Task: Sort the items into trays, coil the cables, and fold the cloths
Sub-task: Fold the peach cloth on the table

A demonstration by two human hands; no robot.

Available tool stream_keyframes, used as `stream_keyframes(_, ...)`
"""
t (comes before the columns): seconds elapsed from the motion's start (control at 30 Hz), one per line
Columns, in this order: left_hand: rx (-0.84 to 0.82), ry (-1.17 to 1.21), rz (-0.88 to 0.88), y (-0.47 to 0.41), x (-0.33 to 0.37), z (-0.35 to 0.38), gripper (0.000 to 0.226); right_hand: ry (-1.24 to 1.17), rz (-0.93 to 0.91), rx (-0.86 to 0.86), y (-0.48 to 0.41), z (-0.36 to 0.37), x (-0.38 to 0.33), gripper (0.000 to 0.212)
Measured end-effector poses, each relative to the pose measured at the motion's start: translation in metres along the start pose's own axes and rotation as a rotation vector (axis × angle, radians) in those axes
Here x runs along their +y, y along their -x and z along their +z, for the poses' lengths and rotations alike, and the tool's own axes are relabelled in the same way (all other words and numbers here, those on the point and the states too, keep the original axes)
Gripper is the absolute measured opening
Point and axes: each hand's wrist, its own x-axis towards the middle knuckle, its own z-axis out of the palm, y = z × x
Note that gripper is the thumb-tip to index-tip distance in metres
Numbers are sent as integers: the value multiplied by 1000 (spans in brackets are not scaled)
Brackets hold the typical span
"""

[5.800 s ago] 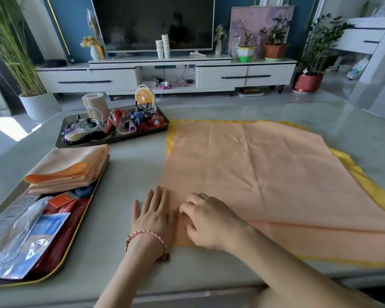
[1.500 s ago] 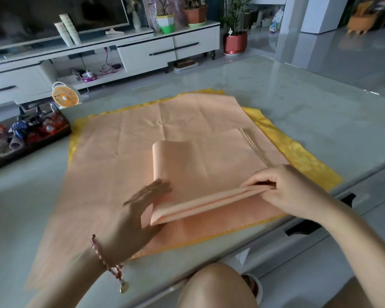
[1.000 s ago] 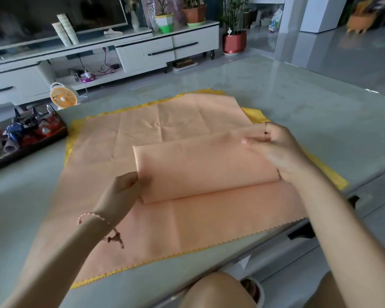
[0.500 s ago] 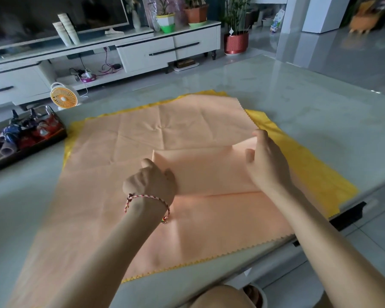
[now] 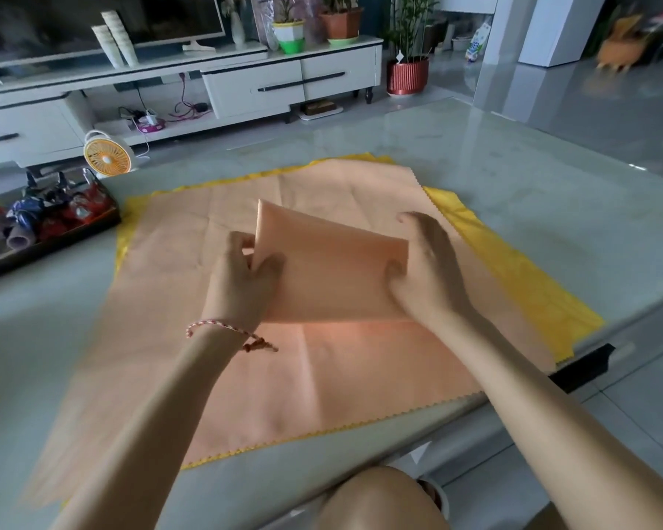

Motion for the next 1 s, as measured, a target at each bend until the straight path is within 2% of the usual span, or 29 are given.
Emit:
stream_keyframes(0.1, -64, -44, 308, 14, 14, -28, 21, -343, -77, -66, 16, -11, -35, 67)
stream_keyframes(0.2, -134, -137, 523, 32, 35, -64, 22, -344, -211, -160, 32, -20, -68, 80)
stream_keyframes(0.27, -161, -203, 598, 35, 44, -81, 22, -323, -207, -224, 24, -30, -83, 68)
stream_keyframes(0.3, -172, -225, 607, 36, 45, -92, 20, -347, -200, -293, 18, -36, -93, 51)
stream_keyframes(0.37, -153, -207, 571, 35, 43, -113, 16, -373, -196, -442, 6, -44, -110, 17)
stream_keyframes(0.4, -107, -141, 518, 31, 39, -122, 21, -403, -179, -487, 1, -46, -116, 12)
stream_keyframes(0.47, -41, 152, 304, 26, 28, -139, 41, -576, -105, -536, -5, -48, -128, 11)
stream_keyframes(0.53, -218, 424, 24, 25, 17, -145, 77, -803, -4, -553, -7, -45, -139, 12)
stream_keyframes(0.57, -343, 485, -98, 29, 9, -146, 80, -897, 44, -553, -7, -41, -149, 13)
stream_keyframes(0.63, -472, 547, -264, 40, 0, -135, 61, -1044, 161, -549, -6, -33, -162, 14)
stream_keyframes(0.73, -320, 622, -404, 51, -3, -128, 30, -1123, 390, -548, 2, -18, -172, 23)
stream_keyframes(0.8, -225, 657, -399, 50, -6, -134, 20, -1077, 501, -662, 17, -11, -171, 30)
stream_keyframes(0.87, -186, 663, -380, 50, -6, -141, 20, -1028, 514, -731, 31, -8, -170, 29)
stream_keyframes(1.0, -173, 549, -318, 55, -5, -149, 21, -1040, 389, -594, 40, -9, -171, 20)
